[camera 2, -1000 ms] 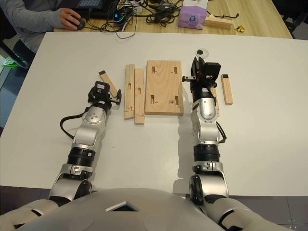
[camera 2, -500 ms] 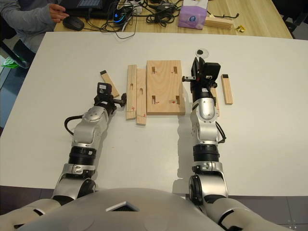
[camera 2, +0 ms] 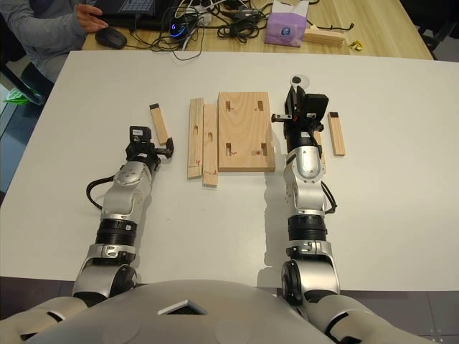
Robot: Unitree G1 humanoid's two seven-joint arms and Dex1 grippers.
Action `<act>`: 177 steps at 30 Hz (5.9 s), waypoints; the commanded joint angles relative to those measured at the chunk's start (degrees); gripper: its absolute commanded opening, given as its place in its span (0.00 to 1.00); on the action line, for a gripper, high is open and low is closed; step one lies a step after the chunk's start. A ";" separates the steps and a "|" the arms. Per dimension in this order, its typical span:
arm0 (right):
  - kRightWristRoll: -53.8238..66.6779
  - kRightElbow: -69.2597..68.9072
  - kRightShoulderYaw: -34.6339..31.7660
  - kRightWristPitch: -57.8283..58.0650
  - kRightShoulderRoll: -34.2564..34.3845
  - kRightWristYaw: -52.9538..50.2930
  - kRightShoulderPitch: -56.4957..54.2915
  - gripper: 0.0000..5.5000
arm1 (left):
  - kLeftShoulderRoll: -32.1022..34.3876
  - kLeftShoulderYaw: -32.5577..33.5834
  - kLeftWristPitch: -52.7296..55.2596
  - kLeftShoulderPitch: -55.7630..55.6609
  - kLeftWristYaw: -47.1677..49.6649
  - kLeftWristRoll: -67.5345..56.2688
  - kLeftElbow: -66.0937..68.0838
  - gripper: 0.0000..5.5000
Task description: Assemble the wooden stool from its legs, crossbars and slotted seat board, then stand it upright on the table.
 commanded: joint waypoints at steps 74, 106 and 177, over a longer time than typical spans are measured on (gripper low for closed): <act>-59.55 37.43 41.22 -32.71 -17.63 -13.65 -45.42 0.07 | 3.10 -3.48 28.27 -9.43 -10.55 -16.75 -36.12 0.23; 5.01 -7.12 -1.24 -1.67 -12.40 0.56 5.01 0.07 | 4.30 1.23 14.83 -3.03 -7.82 -13.57 -33.84 0.50; 31.53 46.55 -27.81 2.18 -18.55 34.47 -17.46 0.07 | 2.54 0.12 13.40 -4.03 -5.28 -12.77 -31.13 0.50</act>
